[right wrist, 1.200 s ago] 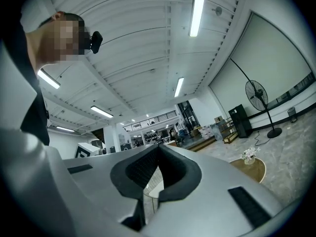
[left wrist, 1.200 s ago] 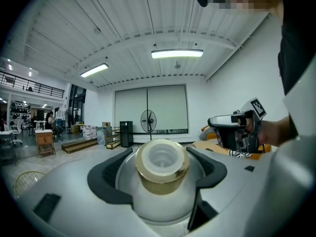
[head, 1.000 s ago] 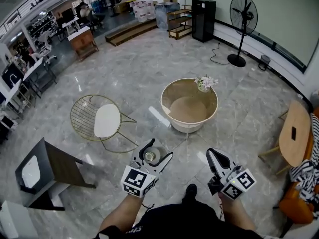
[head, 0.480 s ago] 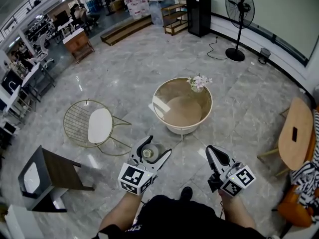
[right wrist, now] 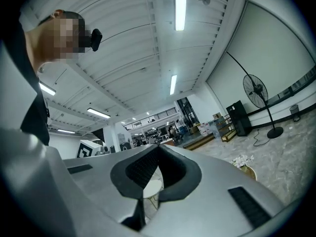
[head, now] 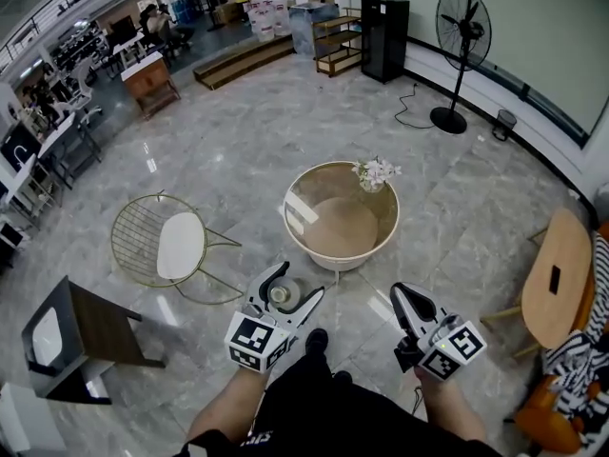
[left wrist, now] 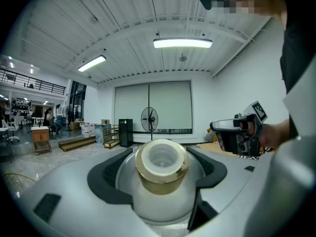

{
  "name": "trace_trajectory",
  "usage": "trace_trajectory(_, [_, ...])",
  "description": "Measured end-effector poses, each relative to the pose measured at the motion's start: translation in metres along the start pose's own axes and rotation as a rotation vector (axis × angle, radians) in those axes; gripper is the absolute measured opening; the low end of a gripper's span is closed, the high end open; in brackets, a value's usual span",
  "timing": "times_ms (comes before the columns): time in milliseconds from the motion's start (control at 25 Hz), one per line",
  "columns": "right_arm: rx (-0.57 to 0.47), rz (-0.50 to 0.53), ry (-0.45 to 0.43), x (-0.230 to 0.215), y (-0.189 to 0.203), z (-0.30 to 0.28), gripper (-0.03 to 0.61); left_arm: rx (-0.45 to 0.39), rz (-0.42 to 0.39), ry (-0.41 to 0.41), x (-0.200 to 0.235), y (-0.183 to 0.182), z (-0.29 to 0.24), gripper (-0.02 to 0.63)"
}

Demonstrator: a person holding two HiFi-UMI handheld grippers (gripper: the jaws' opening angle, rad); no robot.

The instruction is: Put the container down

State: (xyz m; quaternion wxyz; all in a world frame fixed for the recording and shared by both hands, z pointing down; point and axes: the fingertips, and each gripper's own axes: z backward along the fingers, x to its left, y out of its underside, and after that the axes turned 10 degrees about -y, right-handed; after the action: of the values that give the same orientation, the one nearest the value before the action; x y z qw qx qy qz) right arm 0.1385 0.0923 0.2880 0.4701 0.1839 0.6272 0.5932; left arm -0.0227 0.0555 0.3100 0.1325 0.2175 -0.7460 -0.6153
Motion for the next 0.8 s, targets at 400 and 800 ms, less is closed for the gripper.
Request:
trace_trajectory(400, [0.041, 0.012, 0.033, -0.072, -0.009, -0.05, 0.015, -0.002, 0.021, 0.016, 0.049, 0.006, -0.087, 0.347])
trace_trajectory(800, [0.075, -0.013, 0.078, -0.199, -0.025, -0.162, 0.015, 0.012, 0.02, 0.066, 0.144, -0.005, -0.231, 0.347])
